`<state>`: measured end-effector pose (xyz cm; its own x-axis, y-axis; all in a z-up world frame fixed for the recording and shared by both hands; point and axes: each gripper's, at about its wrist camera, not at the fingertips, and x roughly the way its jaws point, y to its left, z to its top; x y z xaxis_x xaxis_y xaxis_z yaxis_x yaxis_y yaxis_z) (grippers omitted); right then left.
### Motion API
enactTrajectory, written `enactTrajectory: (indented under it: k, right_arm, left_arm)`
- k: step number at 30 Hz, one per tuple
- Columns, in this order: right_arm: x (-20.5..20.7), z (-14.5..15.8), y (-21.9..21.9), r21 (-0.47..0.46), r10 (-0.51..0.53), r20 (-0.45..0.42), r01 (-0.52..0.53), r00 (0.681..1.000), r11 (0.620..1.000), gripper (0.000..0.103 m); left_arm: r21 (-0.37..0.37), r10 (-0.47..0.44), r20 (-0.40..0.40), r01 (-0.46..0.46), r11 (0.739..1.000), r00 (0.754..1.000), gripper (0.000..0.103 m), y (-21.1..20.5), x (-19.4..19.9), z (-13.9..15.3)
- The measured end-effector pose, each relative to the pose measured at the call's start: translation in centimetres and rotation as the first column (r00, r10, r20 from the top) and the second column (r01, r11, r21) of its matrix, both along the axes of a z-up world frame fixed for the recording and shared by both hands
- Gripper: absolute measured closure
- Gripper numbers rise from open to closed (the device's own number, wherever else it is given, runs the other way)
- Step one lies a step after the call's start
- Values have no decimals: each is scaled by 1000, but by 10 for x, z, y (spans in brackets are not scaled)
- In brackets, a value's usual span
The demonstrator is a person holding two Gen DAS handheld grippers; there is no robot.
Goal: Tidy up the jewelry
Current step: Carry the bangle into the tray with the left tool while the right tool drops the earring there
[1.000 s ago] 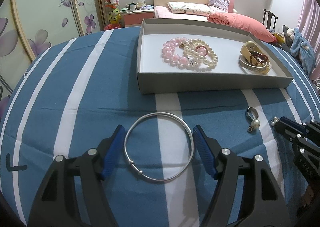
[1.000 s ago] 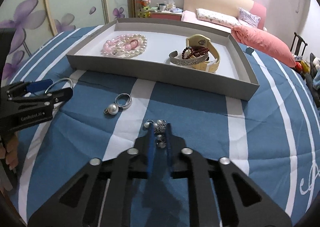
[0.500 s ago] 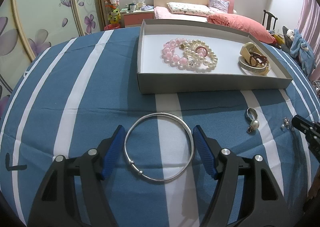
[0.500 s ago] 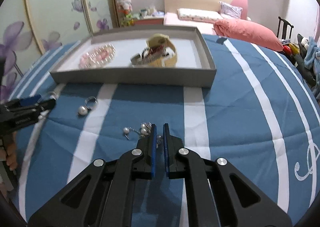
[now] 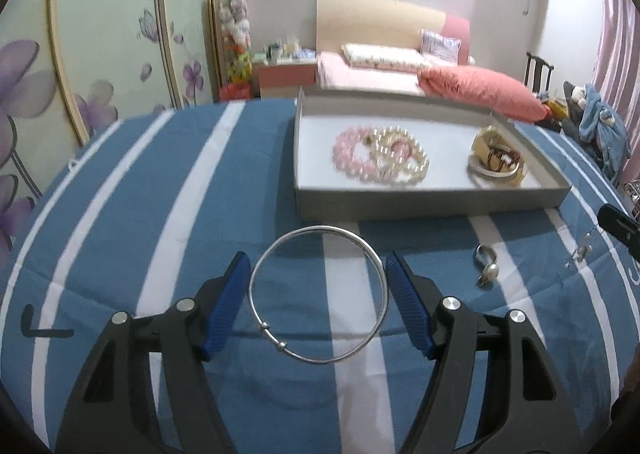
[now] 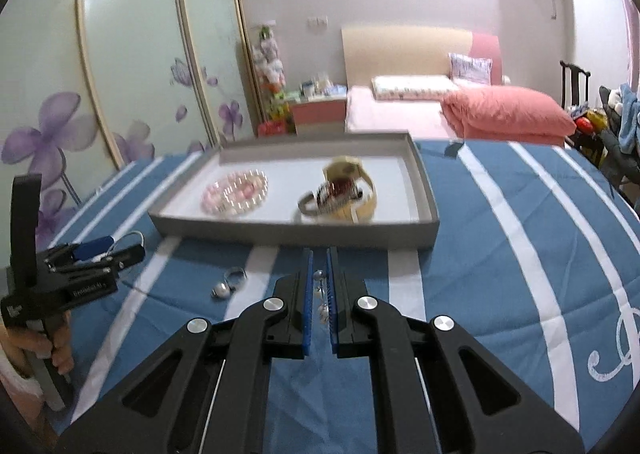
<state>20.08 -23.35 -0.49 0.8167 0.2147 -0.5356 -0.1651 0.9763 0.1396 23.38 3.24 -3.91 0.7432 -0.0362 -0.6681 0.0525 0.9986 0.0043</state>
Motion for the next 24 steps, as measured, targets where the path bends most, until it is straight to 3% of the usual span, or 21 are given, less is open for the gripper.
enactTrajectory:
  k: [7,15,24]
  right_arm:
    - [-4,18,-3,44,-13,117,8,993,999,96]
    - [-9,32,-2,64,-29,208,16,978,998,96]
    - [-14,44,0,69,-45,315,24,948,997,96]
  left_arm:
    - [-6,11,141,-10,1000,990,35,-7,-13,22]
    - [-5,18,293,-17,1000,956,35,-20,-28,47]
    - [5,19,385,-22,1000,923,35,-33,-40,60]
